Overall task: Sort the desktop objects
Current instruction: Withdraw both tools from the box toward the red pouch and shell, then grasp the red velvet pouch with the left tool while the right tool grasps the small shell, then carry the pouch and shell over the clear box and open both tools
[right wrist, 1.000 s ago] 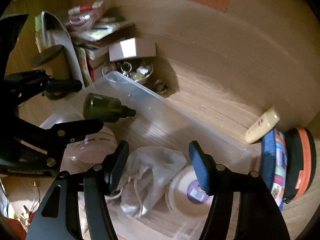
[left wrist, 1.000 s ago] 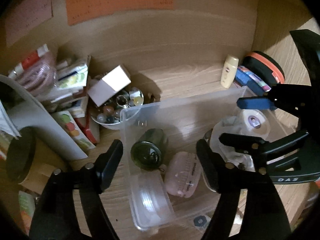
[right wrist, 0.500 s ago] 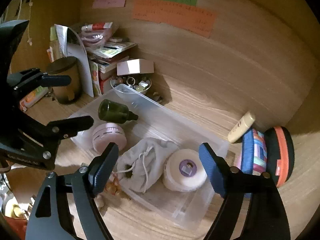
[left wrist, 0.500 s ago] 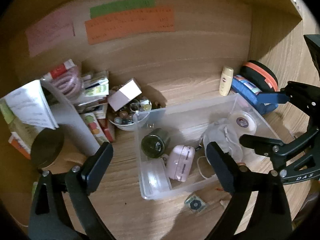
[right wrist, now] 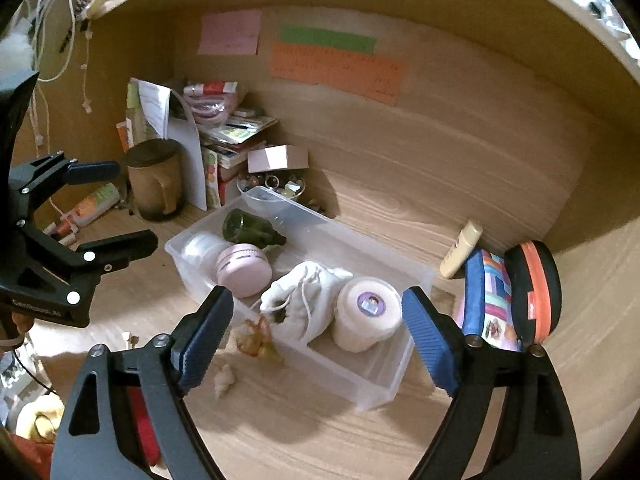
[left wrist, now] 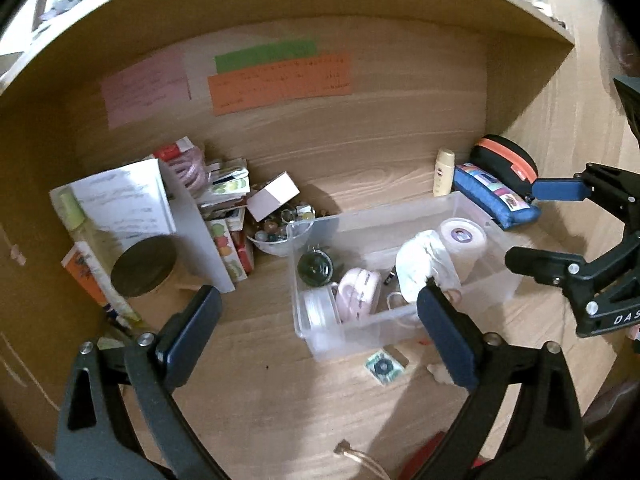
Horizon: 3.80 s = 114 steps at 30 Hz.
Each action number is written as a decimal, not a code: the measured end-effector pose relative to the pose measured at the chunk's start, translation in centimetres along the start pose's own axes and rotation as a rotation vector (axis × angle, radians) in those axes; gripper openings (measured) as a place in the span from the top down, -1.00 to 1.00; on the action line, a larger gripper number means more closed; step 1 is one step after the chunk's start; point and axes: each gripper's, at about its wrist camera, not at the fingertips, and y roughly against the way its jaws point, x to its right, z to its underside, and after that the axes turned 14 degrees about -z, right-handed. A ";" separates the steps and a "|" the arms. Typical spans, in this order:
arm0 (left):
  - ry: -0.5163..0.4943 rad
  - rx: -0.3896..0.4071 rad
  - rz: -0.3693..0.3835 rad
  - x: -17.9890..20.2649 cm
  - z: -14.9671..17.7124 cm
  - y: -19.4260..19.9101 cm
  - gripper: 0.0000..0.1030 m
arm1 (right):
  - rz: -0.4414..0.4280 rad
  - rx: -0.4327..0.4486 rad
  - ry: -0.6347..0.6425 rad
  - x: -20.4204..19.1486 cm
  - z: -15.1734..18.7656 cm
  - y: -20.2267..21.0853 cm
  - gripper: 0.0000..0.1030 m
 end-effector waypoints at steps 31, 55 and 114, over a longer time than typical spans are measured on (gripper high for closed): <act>-0.050 -0.157 0.145 4.1 12.1 2.1 -0.96 | -0.119 -0.066 -0.126 -1.8 9.4 -4.4 -0.53; -0.026 -0.218 0.157 5.4 14.6 0.6 -0.19 | -0.252 -0.211 -0.049 -3.8 9.1 -10.1 0.30; 0.060 0.069 0.011 -2.6 -1.0 -0.8 0.40 | -0.116 0.096 -0.002 1.3 1.7 1.7 0.66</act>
